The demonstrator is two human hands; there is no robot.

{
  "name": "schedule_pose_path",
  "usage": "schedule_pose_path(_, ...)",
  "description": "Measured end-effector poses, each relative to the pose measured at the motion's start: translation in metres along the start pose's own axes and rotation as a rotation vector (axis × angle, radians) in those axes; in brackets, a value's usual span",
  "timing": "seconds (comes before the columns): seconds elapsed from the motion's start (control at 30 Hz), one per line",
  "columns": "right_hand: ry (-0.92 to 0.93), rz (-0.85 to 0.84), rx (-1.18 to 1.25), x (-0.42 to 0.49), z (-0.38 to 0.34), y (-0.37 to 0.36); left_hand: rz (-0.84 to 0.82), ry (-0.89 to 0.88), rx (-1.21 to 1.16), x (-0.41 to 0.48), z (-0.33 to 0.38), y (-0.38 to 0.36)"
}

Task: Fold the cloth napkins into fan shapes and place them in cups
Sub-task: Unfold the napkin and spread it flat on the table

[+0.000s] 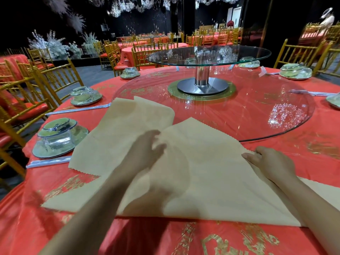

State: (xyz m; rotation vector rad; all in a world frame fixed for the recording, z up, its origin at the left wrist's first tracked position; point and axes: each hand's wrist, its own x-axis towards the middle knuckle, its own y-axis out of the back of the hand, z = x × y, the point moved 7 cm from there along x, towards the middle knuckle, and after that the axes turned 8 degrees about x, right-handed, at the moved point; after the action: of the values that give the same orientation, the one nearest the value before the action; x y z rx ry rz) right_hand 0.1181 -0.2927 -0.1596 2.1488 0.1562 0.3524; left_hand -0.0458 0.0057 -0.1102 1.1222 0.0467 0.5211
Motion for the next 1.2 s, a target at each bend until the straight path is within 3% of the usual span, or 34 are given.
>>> schedule_pose_path(0.1,-0.002,0.011,0.003,-0.001,0.001,0.001,-0.21,-0.175,0.155,-0.033,0.028,-0.045)
schedule_pose_path(0.2,-0.004,0.018,0.007,-0.002,0.001,0.002,-0.336,-0.12,0.401,-0.041,0.019,-0.07)
schedule_pose_path(1.07,-0.055,-0.014,-0.003,-0.005,-0.002,0.005,-0.318,-0.092,0.47,-0.052,0.019,-0.075)
schedule_pose_path(1.13,-0.02,-0.054,-0.061,-0.008,-0.011,0.008,-0.323,-0.093,0.47,-0.052,0.019,-0.075)
schedule_pose_path(1.2,0.143,-0.028,-0.242,-0.017,-0.032,0.012,-0.326,-0.09,0.472,-0.052,0.018,-0.075)
